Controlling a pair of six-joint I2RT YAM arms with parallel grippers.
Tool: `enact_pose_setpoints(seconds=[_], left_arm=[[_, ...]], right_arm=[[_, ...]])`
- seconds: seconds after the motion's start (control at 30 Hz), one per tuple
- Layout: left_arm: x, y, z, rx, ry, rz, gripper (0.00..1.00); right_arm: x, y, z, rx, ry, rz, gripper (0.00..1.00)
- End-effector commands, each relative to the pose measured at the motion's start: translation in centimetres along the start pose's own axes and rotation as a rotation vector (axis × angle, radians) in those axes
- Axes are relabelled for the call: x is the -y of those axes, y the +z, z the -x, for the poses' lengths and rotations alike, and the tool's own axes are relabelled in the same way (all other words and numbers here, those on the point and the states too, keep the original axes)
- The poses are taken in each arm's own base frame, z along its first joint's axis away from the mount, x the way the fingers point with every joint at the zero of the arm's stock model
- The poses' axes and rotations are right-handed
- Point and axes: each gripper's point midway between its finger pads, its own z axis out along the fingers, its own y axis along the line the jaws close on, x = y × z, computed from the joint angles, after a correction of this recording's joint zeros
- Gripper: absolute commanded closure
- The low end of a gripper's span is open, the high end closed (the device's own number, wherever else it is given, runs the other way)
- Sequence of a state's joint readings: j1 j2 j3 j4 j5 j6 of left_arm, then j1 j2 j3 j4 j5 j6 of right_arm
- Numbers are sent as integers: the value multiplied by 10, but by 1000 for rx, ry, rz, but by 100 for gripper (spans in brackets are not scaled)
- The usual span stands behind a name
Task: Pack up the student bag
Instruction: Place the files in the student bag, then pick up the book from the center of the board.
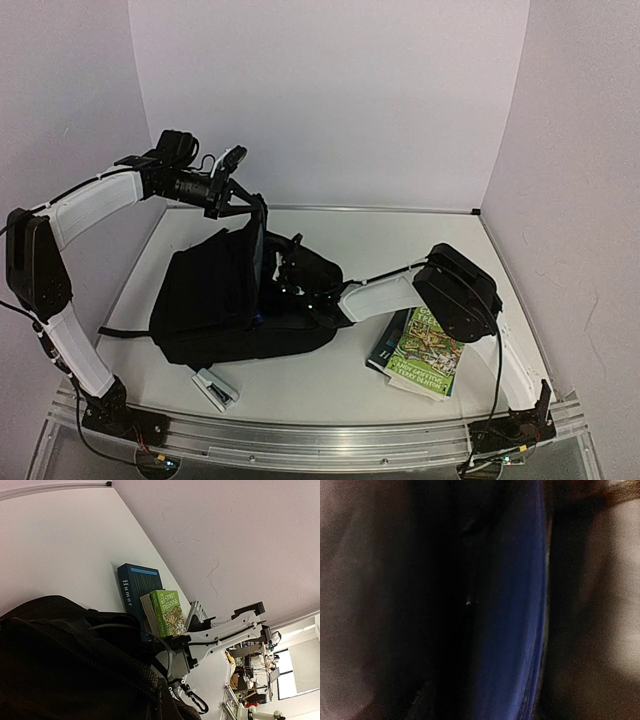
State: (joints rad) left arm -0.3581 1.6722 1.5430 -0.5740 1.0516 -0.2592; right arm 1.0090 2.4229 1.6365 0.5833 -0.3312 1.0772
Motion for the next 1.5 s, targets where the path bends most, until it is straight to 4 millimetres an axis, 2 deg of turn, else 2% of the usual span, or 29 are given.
enact_pose_setpoints(seconds=[0.0,0.03,0.23,0.4,0.5,0.63,0.83,0.97,1.17,1.23,1.4,1.47], left_arm=[[12,-15,15,60,85,8,100],[9,-18,15,65,80,25,100],[-4,-35,12,90,58,113,100],[-17,-52,5,115,36,177,100],[-25,-60,0,127,15,206,100],[-34,-62,-7,124,2,226,100],[-53,-55,-17,110,-30,220,100],[-60,-49,-21,87,-57,191,100],[-63,-48,-25,80,-69,194,100],[-61,-50,-25,85,-60,194,100],[-59,-50,-26,87,-58,192,100],[-58,-50,-26,87,-57,191,100]], right_arm=[[-58,-34,32,91,-142,-15,33],[-68,-45,37,105,-164,-25,30],[-93,-114,51,157,-269,-129,10],[-94,-178,55,189,-308,-262,2],[-85,-215,57,207,-315,-373,2],[-50,-275,60,216,-265,-579,2],[22,-378,67,252,-45,-801,2],[59,-427,61,315,85,-898,2],[118,-476,45,386,302,-968,2],[127,-486,44,425,338,-965,2],[149,-475,23,389,405,-881,3],[158,-468,15,380,426,-842,7]])
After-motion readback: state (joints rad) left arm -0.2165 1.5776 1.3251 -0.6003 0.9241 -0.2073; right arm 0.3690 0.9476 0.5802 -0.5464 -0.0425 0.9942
